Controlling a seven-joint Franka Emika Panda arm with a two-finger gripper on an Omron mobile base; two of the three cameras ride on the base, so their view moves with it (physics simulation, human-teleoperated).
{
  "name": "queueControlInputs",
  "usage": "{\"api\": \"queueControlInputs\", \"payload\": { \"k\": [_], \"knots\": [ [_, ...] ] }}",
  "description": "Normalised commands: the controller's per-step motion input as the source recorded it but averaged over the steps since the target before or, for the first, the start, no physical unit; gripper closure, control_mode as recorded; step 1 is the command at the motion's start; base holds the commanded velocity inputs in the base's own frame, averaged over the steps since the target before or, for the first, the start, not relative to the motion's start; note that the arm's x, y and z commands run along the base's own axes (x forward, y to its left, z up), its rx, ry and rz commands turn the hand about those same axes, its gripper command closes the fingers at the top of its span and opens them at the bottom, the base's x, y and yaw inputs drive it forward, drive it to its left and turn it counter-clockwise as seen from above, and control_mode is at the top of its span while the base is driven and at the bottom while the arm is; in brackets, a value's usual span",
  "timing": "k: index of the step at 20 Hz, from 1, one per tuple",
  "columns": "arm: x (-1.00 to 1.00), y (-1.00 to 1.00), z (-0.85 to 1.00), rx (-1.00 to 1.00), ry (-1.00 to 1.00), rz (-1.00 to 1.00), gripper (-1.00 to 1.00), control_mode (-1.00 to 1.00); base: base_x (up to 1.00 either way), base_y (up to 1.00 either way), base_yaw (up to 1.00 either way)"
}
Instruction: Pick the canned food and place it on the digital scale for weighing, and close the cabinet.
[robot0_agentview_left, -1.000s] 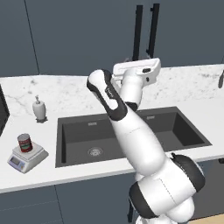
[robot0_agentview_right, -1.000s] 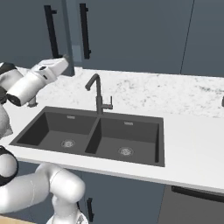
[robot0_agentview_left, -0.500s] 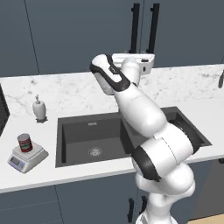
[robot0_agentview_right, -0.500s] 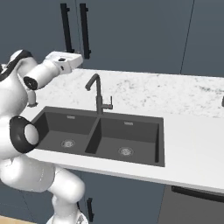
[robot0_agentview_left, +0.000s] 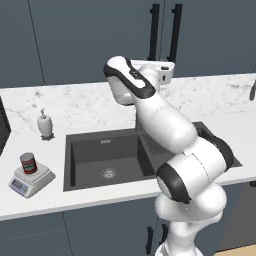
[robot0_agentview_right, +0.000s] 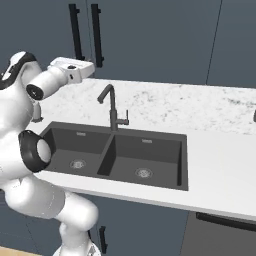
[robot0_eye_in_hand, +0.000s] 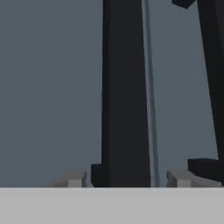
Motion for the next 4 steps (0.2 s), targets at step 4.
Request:
{"api": "queueControlInputs", "payload": {
  "k": [4],
  "knots": [
    [0.71,-0.51,0.14,0.19,0.0,0.03,-1.0,-1.0,0.0,0.0,0.0]
  ]
}}
